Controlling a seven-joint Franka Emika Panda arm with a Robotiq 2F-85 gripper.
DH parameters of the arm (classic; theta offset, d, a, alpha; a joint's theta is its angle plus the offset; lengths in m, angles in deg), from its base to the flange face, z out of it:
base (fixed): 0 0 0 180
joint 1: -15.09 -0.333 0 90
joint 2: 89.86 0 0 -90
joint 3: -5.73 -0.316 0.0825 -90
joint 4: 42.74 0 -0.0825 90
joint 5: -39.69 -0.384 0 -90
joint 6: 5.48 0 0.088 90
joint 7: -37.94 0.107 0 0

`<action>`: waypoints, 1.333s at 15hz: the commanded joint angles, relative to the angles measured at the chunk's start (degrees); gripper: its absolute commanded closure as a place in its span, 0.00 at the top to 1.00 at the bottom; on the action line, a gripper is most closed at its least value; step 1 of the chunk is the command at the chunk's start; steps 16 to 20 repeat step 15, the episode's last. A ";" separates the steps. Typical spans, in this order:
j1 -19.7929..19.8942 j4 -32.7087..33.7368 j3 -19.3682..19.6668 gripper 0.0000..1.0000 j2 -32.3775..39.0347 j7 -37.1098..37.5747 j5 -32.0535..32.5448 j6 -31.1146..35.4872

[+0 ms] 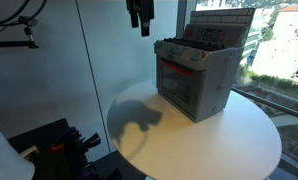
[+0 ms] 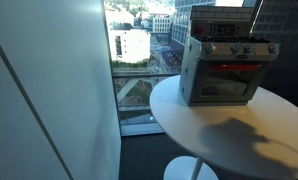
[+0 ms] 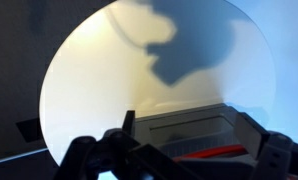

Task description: Turn the knob on the far right to the right.

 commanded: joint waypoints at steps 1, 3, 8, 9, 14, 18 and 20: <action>0.34 -0.62 -1.43 1.00 -3.42 2.60 3.22 -3.43; 0.25 -1.42 -2.05 1.00 -5.25 3.13 4.47 -4.62; -0.21 -3.05 -2.65 1.00 -9.08 2.64 4.90 -7.70; -0.51 -2.99 -2.25 1.00 -8.95 1.89 4.09 -8.22; -0.49 -2.38 -2.21 1.00 -7.61 1.87 4.22 -7.24; -0.49 -2.38 -2.21 1.00 -7.50 1.87 4.22 -7.23; -0.49 -2.38 -2.21 1.00 -7.50 1.87 4.22 -7.23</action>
